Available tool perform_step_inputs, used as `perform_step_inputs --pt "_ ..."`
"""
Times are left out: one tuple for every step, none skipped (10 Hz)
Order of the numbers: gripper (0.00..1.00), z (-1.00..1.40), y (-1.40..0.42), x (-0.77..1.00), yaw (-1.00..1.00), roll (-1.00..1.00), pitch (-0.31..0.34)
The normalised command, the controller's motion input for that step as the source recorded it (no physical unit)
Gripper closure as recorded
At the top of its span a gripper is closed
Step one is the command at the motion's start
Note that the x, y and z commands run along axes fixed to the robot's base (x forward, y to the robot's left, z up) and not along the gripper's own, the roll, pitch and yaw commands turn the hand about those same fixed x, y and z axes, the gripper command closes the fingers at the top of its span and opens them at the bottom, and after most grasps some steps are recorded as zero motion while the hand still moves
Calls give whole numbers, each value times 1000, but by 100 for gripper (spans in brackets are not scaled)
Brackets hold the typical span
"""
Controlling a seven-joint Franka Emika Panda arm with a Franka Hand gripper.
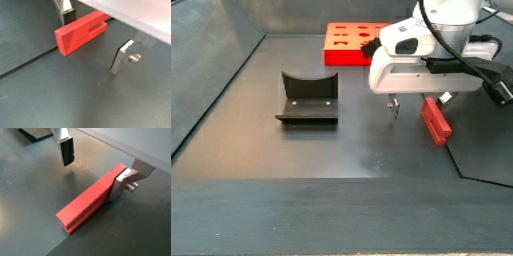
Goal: Pick up the double-square object. Move up. Place the double-square object on the fixture. Regrasp the double-square object. Move to above the board. Insert the double-square object.
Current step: Pick up the double-square object.
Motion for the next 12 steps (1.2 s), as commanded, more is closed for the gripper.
perform_step_inputs --pt "0 -1000 -177 69 97 0 0" --pt "0 -1000 -169 480 131 0 0" --pt "0 -940 -114 783 0 0 120" --pt "0 -606 -77 789 -3 3 316" --pt "0 -523 -49 737 -26 3 353" --pt "0 -431 -14 723 -54 0 340" --pt "0 -237 0 437 -91 -34 163" --pt "0 -3 0 -31 -11 -21 0" --pt "0 -126 360 -583 449 -6 -17" --pt "0 -240 231 -451 666 0 -39" --pt "0 -83 0 -503 563 -67 -99" --pt "0 0 0 0 0 0 11"
